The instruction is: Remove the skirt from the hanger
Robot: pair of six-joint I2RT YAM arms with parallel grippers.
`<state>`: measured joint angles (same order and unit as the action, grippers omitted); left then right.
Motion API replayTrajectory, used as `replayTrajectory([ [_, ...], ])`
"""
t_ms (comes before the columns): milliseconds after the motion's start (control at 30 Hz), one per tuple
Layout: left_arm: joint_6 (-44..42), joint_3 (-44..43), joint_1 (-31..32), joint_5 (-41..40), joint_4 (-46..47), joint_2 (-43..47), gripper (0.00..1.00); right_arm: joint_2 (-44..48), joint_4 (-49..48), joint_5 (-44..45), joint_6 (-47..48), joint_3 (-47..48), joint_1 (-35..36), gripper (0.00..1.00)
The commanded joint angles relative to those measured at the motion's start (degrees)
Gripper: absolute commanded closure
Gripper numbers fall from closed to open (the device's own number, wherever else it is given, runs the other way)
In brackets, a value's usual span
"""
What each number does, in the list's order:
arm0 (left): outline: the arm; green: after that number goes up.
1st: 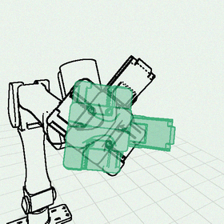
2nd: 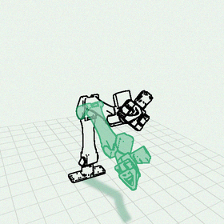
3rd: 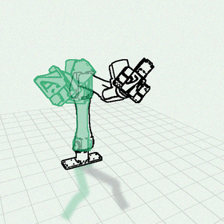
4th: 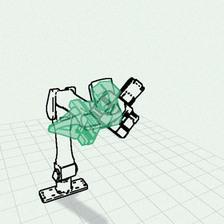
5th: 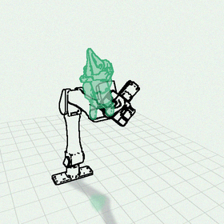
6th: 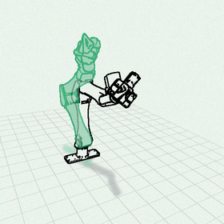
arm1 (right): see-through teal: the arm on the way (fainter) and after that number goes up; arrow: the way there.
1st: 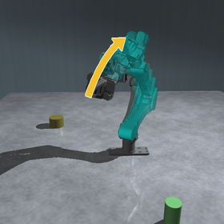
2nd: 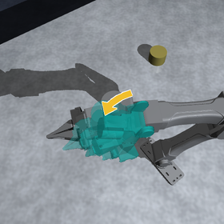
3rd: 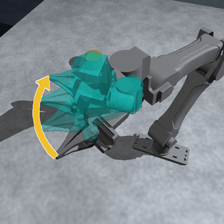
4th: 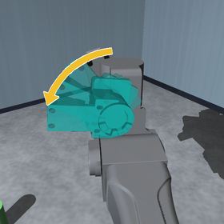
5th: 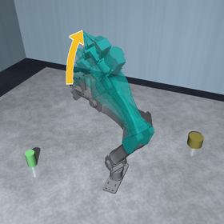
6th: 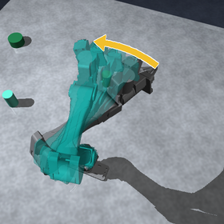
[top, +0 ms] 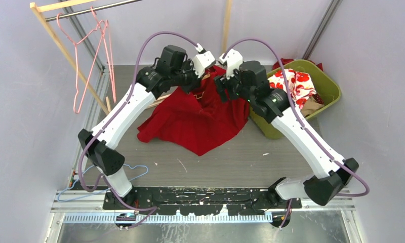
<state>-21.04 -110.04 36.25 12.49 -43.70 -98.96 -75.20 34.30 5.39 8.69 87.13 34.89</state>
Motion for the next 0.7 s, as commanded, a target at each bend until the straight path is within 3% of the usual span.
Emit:
replayTrajectory([
  [0,0.4,-0.97,0.07,0.03,3.88,6.89,1.0,-2.05,-9.93,0.57,-3.2,0.0,0.25,0.26],
  [200,0.19,1.08,0.08,-0.36,3.62,10.19,1.0,-5.09,-14.71,0.88,-6.2,-2.62,0.1,0.32],
  [300,0.16,2.58,0.12,-0.57,3.62,12.02,1.0,-6.45,-16.68,3.32,-7.59,-3.27,-0.07,0.42],
  [433,-0.35,4.4,0.13,-1.32,3.49,14.1,1.0,-10.27,-10.61,4.63,-5.6,1.81,-0.58,0.96],
  [667,-2.81,11.73,-0.02,-4.82,3.34,17.5,1.0,-7.91,-9.04,10.46,-0.91,5.24,-4.46,0.99],
])
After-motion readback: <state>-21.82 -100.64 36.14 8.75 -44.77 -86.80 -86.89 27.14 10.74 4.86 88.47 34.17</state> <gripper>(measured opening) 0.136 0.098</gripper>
